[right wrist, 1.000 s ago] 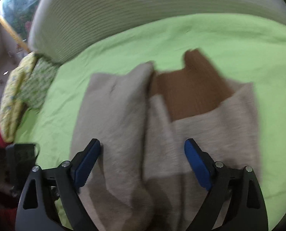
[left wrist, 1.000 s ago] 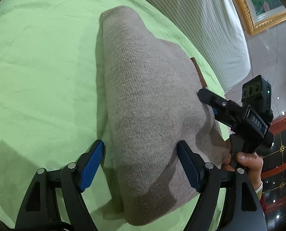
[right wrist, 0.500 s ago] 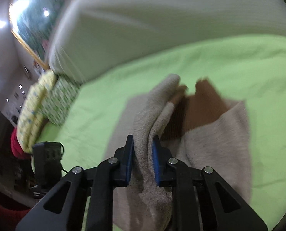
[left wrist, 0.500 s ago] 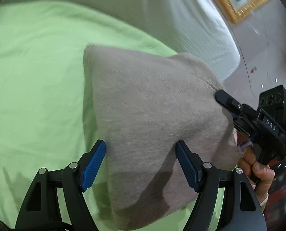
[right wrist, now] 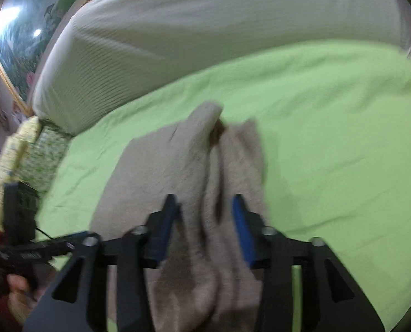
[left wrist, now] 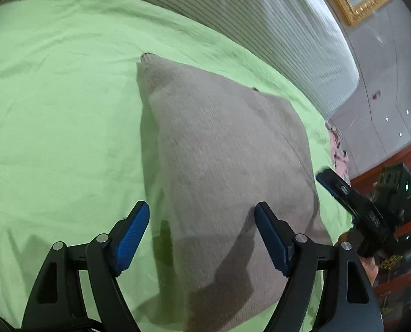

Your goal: Fold small clothes

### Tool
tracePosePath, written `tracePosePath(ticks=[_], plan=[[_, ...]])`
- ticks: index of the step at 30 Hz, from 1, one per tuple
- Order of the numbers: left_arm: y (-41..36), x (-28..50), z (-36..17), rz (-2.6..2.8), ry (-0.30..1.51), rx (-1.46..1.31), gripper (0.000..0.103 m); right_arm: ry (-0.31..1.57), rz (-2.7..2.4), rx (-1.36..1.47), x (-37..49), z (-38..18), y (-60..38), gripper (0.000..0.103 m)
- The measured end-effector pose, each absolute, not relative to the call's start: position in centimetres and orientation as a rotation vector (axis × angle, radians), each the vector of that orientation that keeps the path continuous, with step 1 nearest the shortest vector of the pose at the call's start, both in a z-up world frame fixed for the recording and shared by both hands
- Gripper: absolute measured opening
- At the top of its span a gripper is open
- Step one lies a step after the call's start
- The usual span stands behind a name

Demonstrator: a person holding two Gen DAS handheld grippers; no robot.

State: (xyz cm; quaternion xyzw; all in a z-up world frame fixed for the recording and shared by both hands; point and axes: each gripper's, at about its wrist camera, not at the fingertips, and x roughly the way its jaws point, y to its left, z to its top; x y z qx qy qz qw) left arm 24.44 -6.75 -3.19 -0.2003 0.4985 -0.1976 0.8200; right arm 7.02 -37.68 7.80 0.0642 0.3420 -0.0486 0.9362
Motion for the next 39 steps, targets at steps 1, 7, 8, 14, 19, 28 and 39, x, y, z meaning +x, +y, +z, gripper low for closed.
tracePosePath(ticks=[1, 7, 8, 14, 19, 28, 39], plan=[[-6.7, 24.8, -3.6, -0.421, 1.077, -0.438, 0.08, 0.704, -0.093, 0.13, 7.3, 7.8, -37.5, 0.087], [-6.1, 24.3, -4.8, -0.445, 1.107, -0.51, 0.081, 0.739, -0.118, 0.172, 7.8, 6.9, -37.6, 0.088], [-5.9, 24.0, -4.9, -0.444, 1.105, -0.504, 0.081, 0.72, -0.129, 0.176, 6.9, 7.2, -37.9, 0.088], [-5.0, 22.0, -5.7, -0.444, 1.119, -0.542, 0.082, 0.749, -0.011, 0.203, 3.7, 7.3, -35.9, 0.074], [-5.2, 18.8, -5.7, -0.459, 1.113, -0.506, 0.082, 0.776, -0.006, 0.281, -0.1, 6.1, -35.4, 0.068], [-8.3, 13.3, -6.6, -0.414, 1.1, -0.188, 0.081, 0.783, -0.02, 0.3, -2.4, 4.5, -35.2, 0.048], [-8.2, 15.1, -6.9, -0.339, 1.063, -0.24, 0.068, 0.83, -0.051, 0.179, -0.7, 4.2, -33.8, 0.044]])
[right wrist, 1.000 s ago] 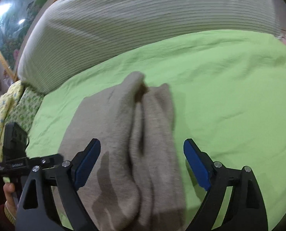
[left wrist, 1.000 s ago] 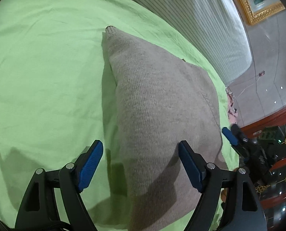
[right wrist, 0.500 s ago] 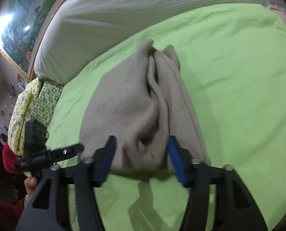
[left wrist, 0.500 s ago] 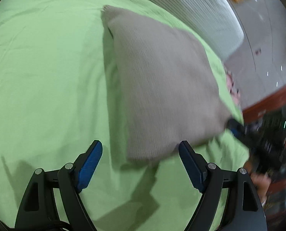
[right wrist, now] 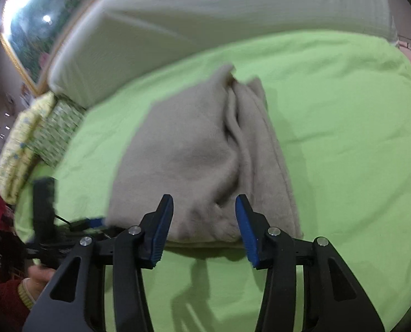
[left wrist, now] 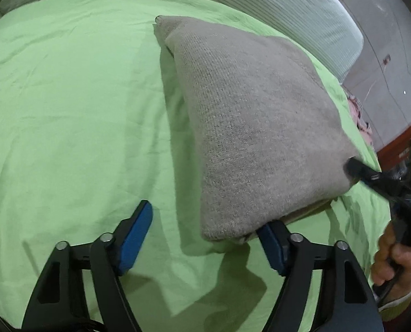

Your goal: Fold small clothes

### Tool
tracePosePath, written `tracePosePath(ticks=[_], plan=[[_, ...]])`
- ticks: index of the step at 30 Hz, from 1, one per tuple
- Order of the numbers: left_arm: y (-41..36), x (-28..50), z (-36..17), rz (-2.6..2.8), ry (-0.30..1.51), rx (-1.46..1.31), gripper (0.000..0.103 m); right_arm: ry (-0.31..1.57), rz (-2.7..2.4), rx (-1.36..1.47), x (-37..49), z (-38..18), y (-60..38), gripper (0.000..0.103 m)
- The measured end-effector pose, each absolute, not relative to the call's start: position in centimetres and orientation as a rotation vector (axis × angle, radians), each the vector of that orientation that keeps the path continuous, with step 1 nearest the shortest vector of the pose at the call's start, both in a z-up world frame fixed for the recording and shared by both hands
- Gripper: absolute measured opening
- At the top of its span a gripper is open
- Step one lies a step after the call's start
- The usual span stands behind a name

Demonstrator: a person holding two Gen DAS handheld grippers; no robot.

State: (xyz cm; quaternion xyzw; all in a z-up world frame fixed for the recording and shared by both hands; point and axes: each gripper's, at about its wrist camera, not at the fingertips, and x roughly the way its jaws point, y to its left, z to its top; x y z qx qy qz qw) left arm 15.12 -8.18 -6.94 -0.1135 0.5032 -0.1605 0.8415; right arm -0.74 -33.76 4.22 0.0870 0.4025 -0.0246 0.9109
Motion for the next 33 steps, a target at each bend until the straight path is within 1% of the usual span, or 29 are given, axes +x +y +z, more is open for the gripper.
tracePosePath(ticks=[1, 2, 3, 4, 5, 6, 9, 11, 12, 15, 17, 19, 20, 21, 22, 24, 25, 26, 28, 30, 32, 33], plan=[[-8.6, 15.2, -7.1, -0.341, 1.057, -0.23, 0.056, 0.843, -0.034, 0.217, -0.4, 3.5, -34.3, 0.027], [-9.1, 15.3, -7.2, -0.351, 1.061, -0.217, 0.048, 0.852, -0.025, 0.243, -0.2, 3.0, -34.6, 0.013], [-8.8, 15.3, -7.4, -0.363, 1.066, -0.218, 0.035, 0.864, -0.013, 0.257, 0.1, 2.7, -34.8, 0.011], [-9.2, 15.4, -7.0, -0.38, 1.07, -0.225, 0.026, 0.858, -0.011, 0.24, 0.1, 3.0, -34.6, 0.009], [-9.6, 15.3, -6.4, -0.369, 1.059, -0.203, 0.026, 0.837, 0.0, 0.22, -0.1, 3.9, -34.2, 0.008], [-9.9, 15.1, -5.9, -0.363, 1.043, -0.178, 0.022, 0.798, 0.014, 0.211, -0.6, 5.5, -33.9, 0.008], [-11.1, 14.7, -5.0, -0.384, 1.021, -0.128, 0.022, 0.671, 0.013, 0.171, -2.7, 10.4, -33.6, 0.007], [-11.4, 14.7, -5.7, -0.39, 1.042, -0.135, 0.021, 0.658, -0.023, 0.103, -3.5, 11.8, -33.9, 0.007], [-11.4, 14.7, -6.2, -0.386, 1.057, -0.129, 0.021, 0.685, -0.047, 0.088, -3.4, 11.3, -34.4, 0.007], [-11.2, 14.5, -6.5, -0.399, 1.058, -0.128, 0.021, 0.827, -0.088, 0.115, -2.7, 6.8, -36.1, 0.007], [-10.8, 14.7, -6.3, -0.422, 1.079, -0.118, 0.024, 0.911, -0.076, 0.141, -2.3, 4.1, -36.7, 0.007], [-10.4, 14.8, -5.9, -0.439, 1.089, -0.102, 0.032, 0.899, -0.086, 0.157, -2.4, 4.0, -36.6, 0.007], [-10.1, 14.7, -5.6, -0.443, 1.091, -0.092, 0.036, 0.879, -0.091, 0.17, -2.5, 4.7, -36.6, 0.01], [-9.6, 14.6, -5.1, -0.442, 1.089, -0.087, 0.043, 0.839, -0.103, 0.179, -2.7, 6.1, -36.6, 0.012], [-8.9, 14.5, -4.6, -0.447, 1.08, -0.093, 0.047, 0.808, -0.117, 0.172, -2.8, 7.1, -36.5, 0.016], [-7.7, 14.7, -3.8, -0.462, 1.08, -0.139, 0.05, 0.71, -0.138, 0.16, -2.6, 9.9, -36.5, 0.045], [-7.1, 15.0, -3.4, -0.478, 1.086, -0.18, 0.05, 0.683, -0.129, 0.159, -2.2, 10.7, -36.6, 0.071], [-6.8, 15.0, -3.1, -0.485, 1.089, -0.203, 0.05, 0.662, -0.13, 0.149, -1.7, 11.1, -36.3, 0.079], [-6.4, 15.6, -2.6, -0.498, 1.103, -0.252, 0.05, 0.648, -0.142, 0.117, 0.5, 11.6, -35.5, 0.079], [-6.6, 15.7, -2.4, -0.542, 1.121, -0.286, 0.051, 0.682, -0.133, 0.106, 3.1, 10.9, -35.0, 0.079], [-8.0, 15.9, -2.3, -0.585, 1.143, -0.296, 0.061, 0.74, -0.145, 0.081, 5.7, 9.7, -34.5, 0.079], [-7.9, 15.8, -2.1, -0.591, 1.143, -0.298, 0.068, 0.763, -0.154, 0.069, 6.9, 8.9, -34.3, 0.079]])
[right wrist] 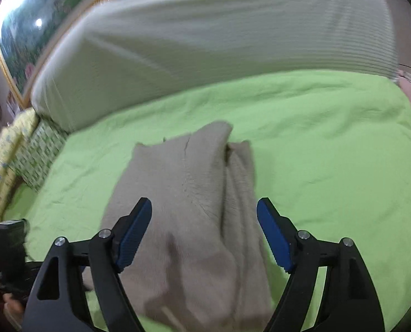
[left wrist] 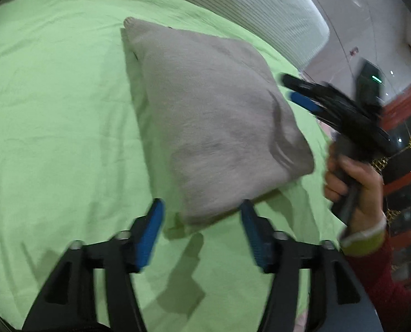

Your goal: Fold small clothes

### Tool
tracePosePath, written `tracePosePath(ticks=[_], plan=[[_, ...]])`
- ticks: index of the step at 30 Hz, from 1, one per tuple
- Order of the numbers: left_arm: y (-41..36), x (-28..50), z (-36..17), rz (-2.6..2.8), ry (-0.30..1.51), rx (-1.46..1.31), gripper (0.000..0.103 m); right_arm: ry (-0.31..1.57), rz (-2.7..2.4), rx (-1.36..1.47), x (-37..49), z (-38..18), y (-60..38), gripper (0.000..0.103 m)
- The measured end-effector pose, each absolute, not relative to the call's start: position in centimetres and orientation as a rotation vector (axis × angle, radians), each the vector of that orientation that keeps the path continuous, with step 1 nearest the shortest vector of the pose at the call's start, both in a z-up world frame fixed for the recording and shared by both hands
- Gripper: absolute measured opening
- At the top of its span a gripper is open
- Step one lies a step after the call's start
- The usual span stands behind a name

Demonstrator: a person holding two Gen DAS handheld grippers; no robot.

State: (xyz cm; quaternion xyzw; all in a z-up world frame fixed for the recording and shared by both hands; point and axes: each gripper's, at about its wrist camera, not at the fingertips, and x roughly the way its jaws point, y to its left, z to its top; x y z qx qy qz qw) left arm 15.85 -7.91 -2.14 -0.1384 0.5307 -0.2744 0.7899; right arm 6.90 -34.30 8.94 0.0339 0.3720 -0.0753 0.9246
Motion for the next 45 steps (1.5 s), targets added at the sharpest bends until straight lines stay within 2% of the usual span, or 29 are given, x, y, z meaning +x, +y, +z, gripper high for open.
tracePosePath(ticks=[5, 9, 11, 14, 20, 22, 24, 29, 30, 31, 32, 33, 35, 37, 39, 45], plan=[[-7.5, 14.8, -2.0, -0.59, 1.134, -0.262, 0.069, 0.855, -0.291, -0.08, 10.4, 5.8, -36.4, 0.079], [-6.2, 15.8, -1.6, -0.514, 1.113, -0.312, 0.071, 0.811, -0.317, 0.098, 9.6, 6.9, -40.3, 0.078], [-6.0, 17.1, -1.7, -0.486, 1.103, -0.355, 0.076, 0.756, -0.244, 0.153, 8.2, 7.9, -40.0, 0.078], [-6.2, 19.5, -2.3, -0.459, 1.108, -0.432, 0.077, 0.745, -0.119, 0.243, 7.1, 8.2, -39.8, 0.079], [-7.8, 23.6, -3.2, -0.459, 1.137, -0.524, 0.082, 0.814, -0.105, 0.287, 7.7, 5.4, -40.8, 0.079], [-8.4, 24.5, -3.7, -0.451, 1.14, -0.534, 0.088, 0.826, -0.087, 0.32, 7.8, 4.5, -41.1, 0.079], [-8.8, 25.5, -4.2, -0.448, 1.136, -0.558, 0.091, 0.823, -0.071, 0.342, 7.8, 3.9, -41.3, 0.079], [-9.6, 27.0, -5.9, -0.462, 1.129, -0.627, 0.091, 0.828, -0.064, 0.305, 9.0, 3.2, -40.9, 0.078], [-9.7, 27.2, -6.1, -0.47, 1.124, -0.636, 0.089, 0.834, -0.054, 0.296, 9.2, 3.2, -40.6, 0.076], [-9.9, 27.4, -6.3, -0.483, 1.117, -0.646, 0.082, 0.839, -0.032, 0.3, 9.6, 2.9, -40.3, 0.063], [-10.1, 27.6, -6.5, -0.509, 1.109, -0.665, 0.076, 0.849, -0.001, 0.328, 9.8, 2.8, -40.2, 0.055], [-10.1, 27.6, -6.5, -0.517, 1.106, -0.674, 0.073, 0.848, -0.004, 0.334, 9.7, 2.8, -40.1, 0.054], [-10.1, 27.5, -6.2, -0.525, 1.093, -0.665, 0.063, 0.839, -0.008, 0.33, 9.5, 3.1, -39.8, 0.045], [-9.6, 26.9, -5.4, -0.541, 1.069, -0.663, 0.048, 0.814, 0.005, 0.348, 8.8, 3.8, -39.3, 0.041], [-9.0, 26.1, -4.2, -0.537, 1.048, -0.657, 0.043, 0.789, 0.039, 0.365, 8.1, 4.5, -38.1, 0.04], [-3.2, 21.3, 0.0, -0.44, 0.967, -0.631, 0.043, 0.753, 0.154, 0.387, 6.9, 5.0, -32.1, 0.039]])
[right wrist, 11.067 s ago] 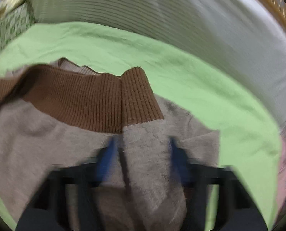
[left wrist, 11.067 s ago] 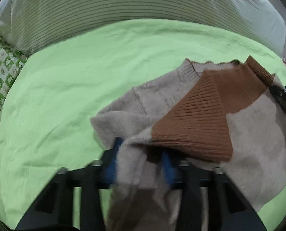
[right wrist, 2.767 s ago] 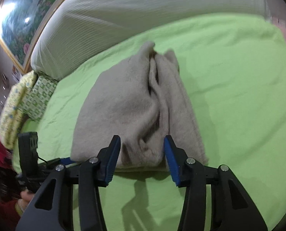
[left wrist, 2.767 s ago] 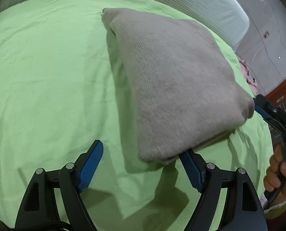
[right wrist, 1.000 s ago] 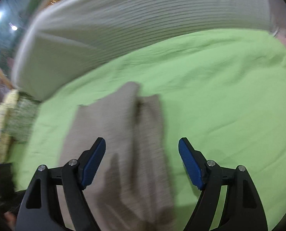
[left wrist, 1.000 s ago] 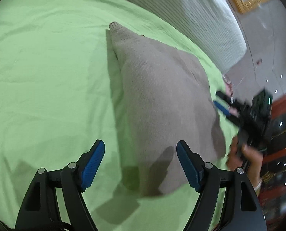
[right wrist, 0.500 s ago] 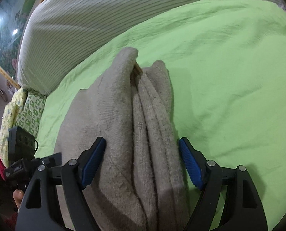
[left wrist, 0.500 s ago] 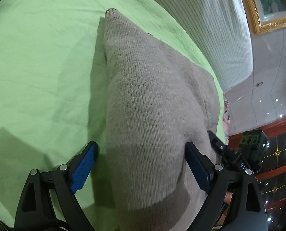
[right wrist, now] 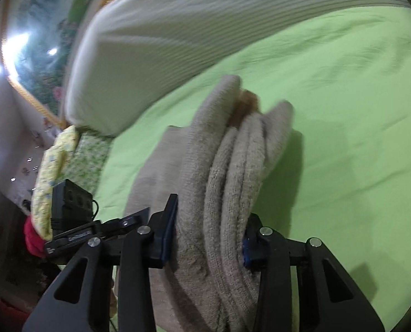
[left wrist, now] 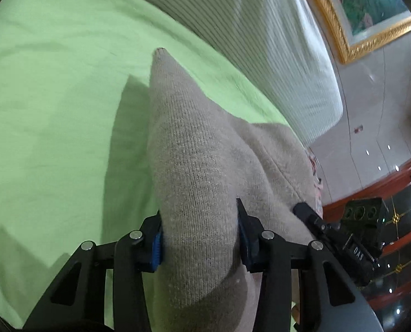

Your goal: Fold small clothes

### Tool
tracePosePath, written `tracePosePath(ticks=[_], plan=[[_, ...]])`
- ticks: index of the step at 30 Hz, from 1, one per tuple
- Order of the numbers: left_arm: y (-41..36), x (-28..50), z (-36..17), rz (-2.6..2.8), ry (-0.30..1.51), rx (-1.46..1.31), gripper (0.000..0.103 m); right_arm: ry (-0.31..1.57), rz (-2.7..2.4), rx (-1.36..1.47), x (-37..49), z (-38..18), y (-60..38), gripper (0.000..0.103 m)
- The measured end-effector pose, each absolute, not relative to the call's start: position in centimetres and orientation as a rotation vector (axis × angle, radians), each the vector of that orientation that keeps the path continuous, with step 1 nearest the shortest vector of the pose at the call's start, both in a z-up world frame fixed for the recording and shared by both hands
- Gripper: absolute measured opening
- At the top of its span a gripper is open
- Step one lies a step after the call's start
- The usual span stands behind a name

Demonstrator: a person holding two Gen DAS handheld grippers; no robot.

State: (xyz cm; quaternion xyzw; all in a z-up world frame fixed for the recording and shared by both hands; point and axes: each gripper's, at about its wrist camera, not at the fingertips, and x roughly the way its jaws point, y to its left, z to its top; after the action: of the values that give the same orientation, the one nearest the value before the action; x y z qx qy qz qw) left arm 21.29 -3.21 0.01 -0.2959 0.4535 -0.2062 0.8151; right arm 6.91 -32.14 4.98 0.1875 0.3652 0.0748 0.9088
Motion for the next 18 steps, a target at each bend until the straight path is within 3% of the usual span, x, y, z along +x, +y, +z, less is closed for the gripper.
tracePosePath(ticks=[9, 14, 18], plan=[[7.0, 14.9, 4.0, -0.257, 0.868, -0.563, 0.043, 0.741, 0.322, 0.353, 9.1, 1.2, -20.9, 0.039], [11.8, 14.8, 3.1, -0.244, 0.871, -0.521, 0.043, 0.754, 0.329, 0.33, 11.0, -0.7, -18.5, 0.039], [11.3, 16.0, -0.4, -0.256, 0.92, -0.555, 0.043, 0.792, 0.301, 0.316, 11.2, -2.4, -18.8, 0.039]])
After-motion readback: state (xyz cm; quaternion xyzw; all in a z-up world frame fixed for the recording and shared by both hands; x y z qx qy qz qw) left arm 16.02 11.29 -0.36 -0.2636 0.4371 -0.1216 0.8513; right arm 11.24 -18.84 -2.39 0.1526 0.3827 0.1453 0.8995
